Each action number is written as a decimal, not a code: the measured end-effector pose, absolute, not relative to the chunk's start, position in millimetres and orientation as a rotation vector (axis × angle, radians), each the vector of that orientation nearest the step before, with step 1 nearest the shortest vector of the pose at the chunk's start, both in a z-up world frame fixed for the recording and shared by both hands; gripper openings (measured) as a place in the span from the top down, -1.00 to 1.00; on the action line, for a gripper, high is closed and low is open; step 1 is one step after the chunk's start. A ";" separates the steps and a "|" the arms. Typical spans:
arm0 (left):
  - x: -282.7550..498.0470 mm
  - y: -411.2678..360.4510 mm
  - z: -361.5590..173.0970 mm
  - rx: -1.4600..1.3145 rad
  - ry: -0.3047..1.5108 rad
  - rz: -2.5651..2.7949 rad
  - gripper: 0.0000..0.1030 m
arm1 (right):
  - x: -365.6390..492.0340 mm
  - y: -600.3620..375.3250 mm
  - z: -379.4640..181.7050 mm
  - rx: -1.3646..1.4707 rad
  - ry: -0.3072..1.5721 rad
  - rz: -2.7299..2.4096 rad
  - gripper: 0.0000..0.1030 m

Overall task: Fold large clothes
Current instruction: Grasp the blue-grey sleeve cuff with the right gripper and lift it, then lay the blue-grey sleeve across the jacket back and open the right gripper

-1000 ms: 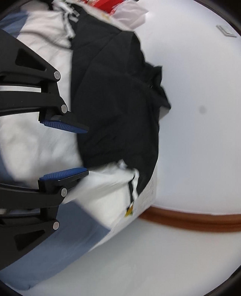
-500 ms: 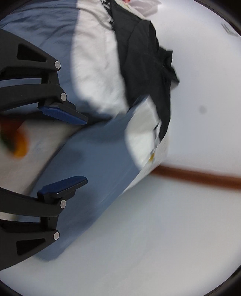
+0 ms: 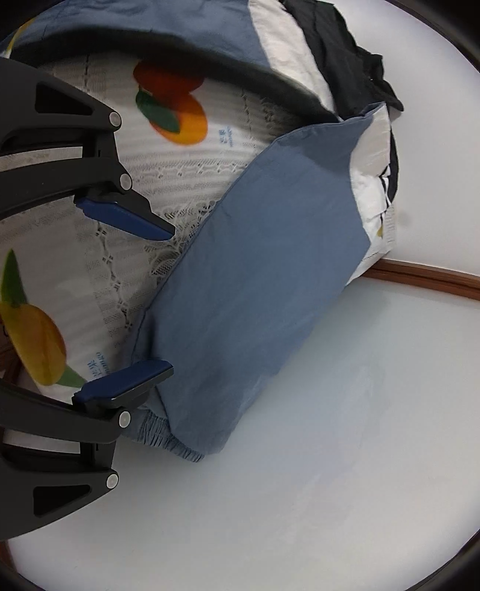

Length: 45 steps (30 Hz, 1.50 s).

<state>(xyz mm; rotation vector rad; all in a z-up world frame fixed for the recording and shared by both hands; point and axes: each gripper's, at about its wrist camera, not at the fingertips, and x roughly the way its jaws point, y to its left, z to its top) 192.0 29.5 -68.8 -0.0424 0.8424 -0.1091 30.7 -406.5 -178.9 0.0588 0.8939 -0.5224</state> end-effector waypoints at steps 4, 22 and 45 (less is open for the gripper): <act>185.8 27.6 -66.1 -0.032 0.839 -0.099 -0.51 | 33.7 -414.6 -179.4 0.090 0.879 -0.530 -0.24; 181.8 74.8 -74.5 -0.043 0.804 -0.022 -0.51 | 65.2 -362.8 -63.4 -0.041 0.650 -0.543 0.95; 229.1 156.2 -132.3 -0.193 0.950 0.056 -0.51 | 294.3 -80.8 -17.8 -0.193 0.493 0.052 0.96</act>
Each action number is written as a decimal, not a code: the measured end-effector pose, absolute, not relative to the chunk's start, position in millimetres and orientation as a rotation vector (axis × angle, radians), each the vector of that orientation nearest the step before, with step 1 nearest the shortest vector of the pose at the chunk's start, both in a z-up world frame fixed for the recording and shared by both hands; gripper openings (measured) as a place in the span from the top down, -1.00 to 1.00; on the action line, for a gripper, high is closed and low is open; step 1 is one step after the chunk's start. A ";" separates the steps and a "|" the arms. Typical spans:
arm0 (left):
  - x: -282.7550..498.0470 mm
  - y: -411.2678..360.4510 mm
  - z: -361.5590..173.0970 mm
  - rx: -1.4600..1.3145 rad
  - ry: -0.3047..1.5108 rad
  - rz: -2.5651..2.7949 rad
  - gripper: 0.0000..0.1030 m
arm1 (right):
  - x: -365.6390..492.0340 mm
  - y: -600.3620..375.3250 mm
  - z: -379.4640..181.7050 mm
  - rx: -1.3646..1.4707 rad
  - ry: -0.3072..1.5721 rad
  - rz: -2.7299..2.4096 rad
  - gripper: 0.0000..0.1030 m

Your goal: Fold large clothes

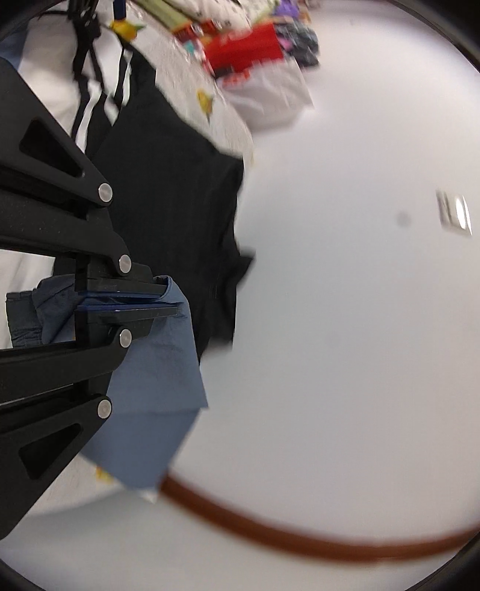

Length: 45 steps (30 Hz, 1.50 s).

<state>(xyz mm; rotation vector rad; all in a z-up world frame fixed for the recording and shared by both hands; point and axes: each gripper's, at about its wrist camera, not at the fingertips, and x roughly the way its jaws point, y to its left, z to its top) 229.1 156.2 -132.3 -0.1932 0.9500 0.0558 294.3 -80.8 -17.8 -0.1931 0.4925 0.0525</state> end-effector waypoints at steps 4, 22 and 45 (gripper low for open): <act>233.0 154.8 -133.5 -0.194 0.955 0.042 -0.51 | 317.0 -30.4 -46.6 -0.248 0.537 0.121 0.96; 242.2 92.5 -82.7 -0.062 0.896 -0.046 -0.51 | 259.1 -117.2 -74.6 -0.019 0.678 0.092 -0.70; 329.9 -111.5 -79.6 0.196 0.892 -0.290 -0.51 | 183.2 -322.4 -82.1 0.119 0.713 -0.188 0.00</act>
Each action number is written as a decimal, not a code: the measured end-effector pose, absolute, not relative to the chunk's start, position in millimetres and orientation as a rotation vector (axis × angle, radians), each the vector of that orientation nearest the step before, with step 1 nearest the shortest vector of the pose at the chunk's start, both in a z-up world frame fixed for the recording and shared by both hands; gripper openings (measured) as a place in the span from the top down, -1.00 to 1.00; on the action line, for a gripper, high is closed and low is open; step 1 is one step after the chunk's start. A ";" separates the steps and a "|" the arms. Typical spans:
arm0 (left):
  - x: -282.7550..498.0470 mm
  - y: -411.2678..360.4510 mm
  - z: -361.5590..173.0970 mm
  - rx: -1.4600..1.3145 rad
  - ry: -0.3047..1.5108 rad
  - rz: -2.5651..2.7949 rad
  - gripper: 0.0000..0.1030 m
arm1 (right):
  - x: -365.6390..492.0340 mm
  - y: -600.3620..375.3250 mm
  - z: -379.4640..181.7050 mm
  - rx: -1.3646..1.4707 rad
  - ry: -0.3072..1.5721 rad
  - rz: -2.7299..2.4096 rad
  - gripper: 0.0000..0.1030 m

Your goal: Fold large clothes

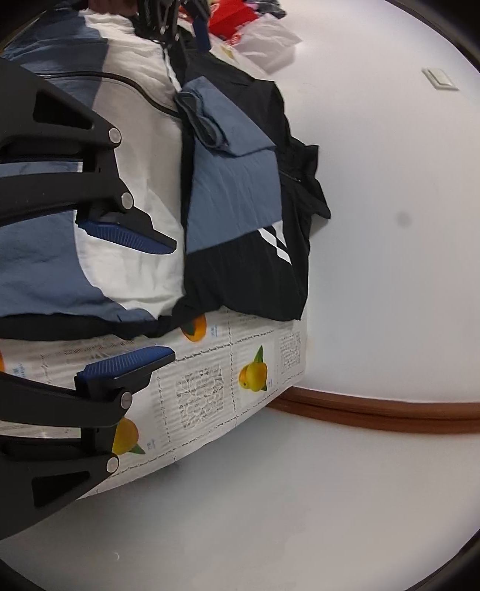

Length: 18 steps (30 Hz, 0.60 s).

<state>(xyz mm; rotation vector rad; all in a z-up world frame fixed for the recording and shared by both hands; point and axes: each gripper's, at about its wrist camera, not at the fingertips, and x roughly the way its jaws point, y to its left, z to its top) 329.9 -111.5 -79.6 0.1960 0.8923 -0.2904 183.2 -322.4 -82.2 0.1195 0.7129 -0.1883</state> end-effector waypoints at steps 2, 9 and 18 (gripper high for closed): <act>339.5 -122.3 -89.3 0.233 0.895 -0.285 -0.51 | 188.2 -326.1 -85.2 0.128 0.711 -0.181 0.00; 359.0 -141.2 -123.3 0.343 0.929 -0.282 -0.16 | 204.1 -322.9 -102.4 0.123 0.734 -0.161 0.00; 359.8 -117.3 -112.2 0.254 0.907 -0.249 0.78 | 205.4 -299.1 -113.8 0.054 0.772 -0.148 0.00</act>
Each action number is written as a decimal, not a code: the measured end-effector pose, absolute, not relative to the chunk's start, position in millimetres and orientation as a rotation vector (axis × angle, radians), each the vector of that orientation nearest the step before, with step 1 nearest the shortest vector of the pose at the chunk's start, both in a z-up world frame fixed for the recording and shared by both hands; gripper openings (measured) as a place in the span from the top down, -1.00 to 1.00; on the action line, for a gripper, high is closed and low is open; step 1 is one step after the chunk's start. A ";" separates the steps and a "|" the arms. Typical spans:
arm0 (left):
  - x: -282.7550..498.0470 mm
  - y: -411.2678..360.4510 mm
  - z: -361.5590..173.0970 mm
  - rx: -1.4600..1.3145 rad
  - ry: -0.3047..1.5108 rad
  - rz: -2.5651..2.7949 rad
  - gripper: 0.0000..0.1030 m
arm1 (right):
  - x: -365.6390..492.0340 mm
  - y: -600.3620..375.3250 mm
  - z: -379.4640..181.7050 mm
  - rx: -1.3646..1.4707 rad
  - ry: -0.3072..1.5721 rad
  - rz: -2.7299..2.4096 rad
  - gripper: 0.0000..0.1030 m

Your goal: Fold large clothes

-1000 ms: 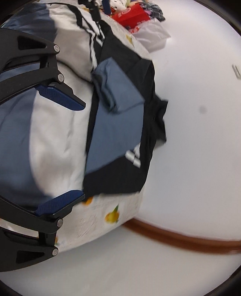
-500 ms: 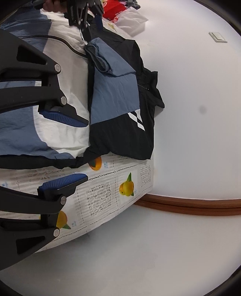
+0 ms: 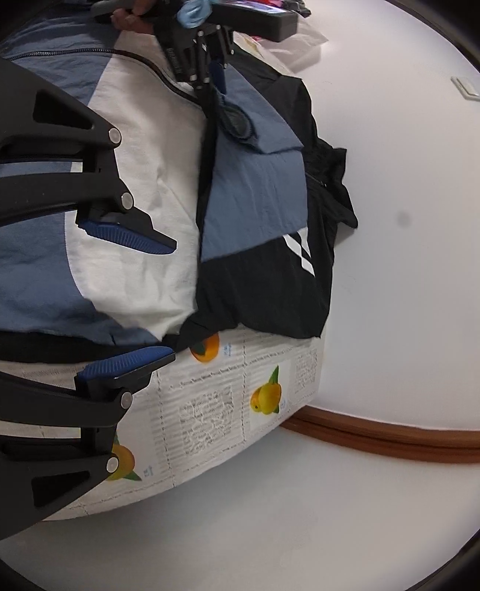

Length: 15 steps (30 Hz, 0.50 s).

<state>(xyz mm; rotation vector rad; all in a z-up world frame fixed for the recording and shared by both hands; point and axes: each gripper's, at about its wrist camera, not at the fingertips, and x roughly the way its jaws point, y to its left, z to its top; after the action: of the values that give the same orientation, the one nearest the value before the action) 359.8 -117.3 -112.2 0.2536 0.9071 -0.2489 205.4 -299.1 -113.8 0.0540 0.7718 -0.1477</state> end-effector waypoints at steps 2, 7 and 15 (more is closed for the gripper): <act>359.3 -98.4 -97.6 0.192 0.888 -0.230 0.79 | 205.1 -291.1 -111.1 0.040 0.773 -0.138 0.00; 361.5 -41.2 -65.3 0.062 0.815 -0.136 0.80 | 211.2 -265.9 -96.6 0.004 0.758 -0.111 0.00; 377.1 41.4 -63.7 -0.032 0.821 0.011 0.79 | 234.4 -244.4 -88.4 -0.001 0.742 -0.092 0.00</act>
<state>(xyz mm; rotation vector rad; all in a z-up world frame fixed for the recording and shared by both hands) 377.1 41.4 -63.7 -0.0324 0.8206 0.0114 234.4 -244.4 -88.4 -0.0011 0.7419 -0.0920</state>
